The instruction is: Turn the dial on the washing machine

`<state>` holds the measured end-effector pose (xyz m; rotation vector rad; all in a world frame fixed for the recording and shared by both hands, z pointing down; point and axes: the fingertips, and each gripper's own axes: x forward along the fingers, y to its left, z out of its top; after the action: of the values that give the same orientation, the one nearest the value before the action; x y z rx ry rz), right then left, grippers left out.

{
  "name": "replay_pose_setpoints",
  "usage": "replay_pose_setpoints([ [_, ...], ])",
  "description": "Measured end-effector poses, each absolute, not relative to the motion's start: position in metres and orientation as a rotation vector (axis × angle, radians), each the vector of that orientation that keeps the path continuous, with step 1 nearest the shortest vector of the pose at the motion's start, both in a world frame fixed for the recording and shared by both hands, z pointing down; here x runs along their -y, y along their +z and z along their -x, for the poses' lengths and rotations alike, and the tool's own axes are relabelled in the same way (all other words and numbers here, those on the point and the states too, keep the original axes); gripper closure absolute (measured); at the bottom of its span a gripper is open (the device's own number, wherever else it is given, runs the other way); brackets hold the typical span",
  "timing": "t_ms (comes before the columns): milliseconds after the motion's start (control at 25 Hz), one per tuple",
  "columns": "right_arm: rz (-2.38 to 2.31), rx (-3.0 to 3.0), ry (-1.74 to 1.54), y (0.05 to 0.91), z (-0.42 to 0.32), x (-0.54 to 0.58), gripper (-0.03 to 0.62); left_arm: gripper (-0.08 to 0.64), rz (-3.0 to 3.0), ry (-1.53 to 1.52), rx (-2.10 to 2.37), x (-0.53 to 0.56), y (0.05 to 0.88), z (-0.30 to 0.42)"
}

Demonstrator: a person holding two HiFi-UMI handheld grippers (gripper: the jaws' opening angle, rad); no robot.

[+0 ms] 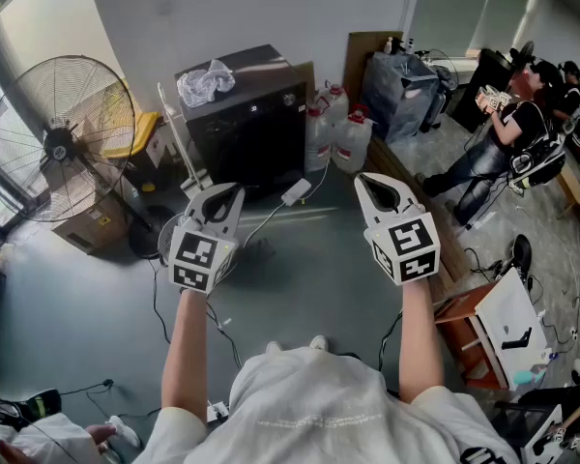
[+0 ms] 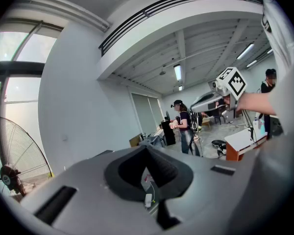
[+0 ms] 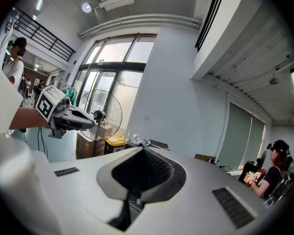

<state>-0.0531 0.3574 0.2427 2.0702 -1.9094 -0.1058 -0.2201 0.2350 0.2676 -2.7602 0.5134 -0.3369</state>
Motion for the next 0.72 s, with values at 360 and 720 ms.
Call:
replay_pose_setpoints([
  [360,-2.058,1.951,-0.094,0.245,0.014,-0.36,0.578,0.548,2.76,-0.342,-0.574,-0.237,0.267,0.192],
  [720,-2.047,1.97,-0.03,0.266,-0.03,-0.356,0.578,0.548,2.766,-0.364,-0.638,-0.226,0.279,0.161],
])
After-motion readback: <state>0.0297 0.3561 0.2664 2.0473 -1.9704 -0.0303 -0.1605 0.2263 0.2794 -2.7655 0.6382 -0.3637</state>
